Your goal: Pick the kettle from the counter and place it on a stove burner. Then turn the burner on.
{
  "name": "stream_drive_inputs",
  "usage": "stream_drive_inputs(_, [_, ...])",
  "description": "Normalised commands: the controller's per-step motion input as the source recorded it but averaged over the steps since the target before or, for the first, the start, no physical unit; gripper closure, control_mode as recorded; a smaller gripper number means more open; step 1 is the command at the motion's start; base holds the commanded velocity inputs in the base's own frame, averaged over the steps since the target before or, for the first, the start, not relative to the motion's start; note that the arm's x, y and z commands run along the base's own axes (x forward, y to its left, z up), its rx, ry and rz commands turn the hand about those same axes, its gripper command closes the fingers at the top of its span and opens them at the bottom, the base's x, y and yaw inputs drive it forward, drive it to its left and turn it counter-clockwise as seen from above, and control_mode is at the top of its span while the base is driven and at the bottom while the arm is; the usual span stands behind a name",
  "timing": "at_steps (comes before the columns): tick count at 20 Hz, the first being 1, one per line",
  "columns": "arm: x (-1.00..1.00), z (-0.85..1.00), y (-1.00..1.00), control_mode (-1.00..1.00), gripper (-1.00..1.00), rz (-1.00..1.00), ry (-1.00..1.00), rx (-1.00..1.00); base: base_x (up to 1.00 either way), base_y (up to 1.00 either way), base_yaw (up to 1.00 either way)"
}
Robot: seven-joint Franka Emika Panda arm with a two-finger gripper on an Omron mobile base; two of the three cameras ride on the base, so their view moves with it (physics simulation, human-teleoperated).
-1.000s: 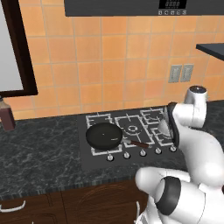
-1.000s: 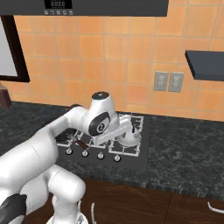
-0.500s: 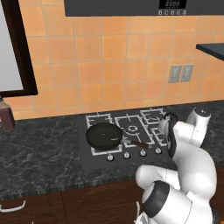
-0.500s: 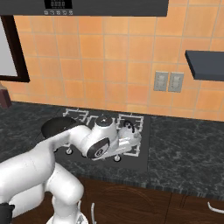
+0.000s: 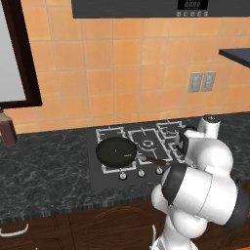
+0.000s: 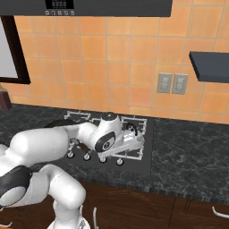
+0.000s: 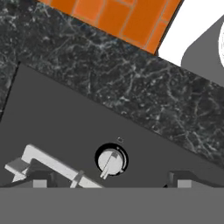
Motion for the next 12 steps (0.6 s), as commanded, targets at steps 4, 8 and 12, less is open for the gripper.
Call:
stream_drive_inputs(4, [0.01,-0.42,-0.06,-1.00,-1.00,-0.30,0.03,0.16,0.00,0.00,0.00])
stream_drive_inputs(8, [0.22,-0.27,0.04,-1.00,-1.00,-0.28,0.01,0.11,0.00,0.00,0.00])
stream_drive_inputs(12, [0.46,-0.31,0.14,-1.00,-1.00,-0.27,0.00,0.01,0.00,0.00,0.00])
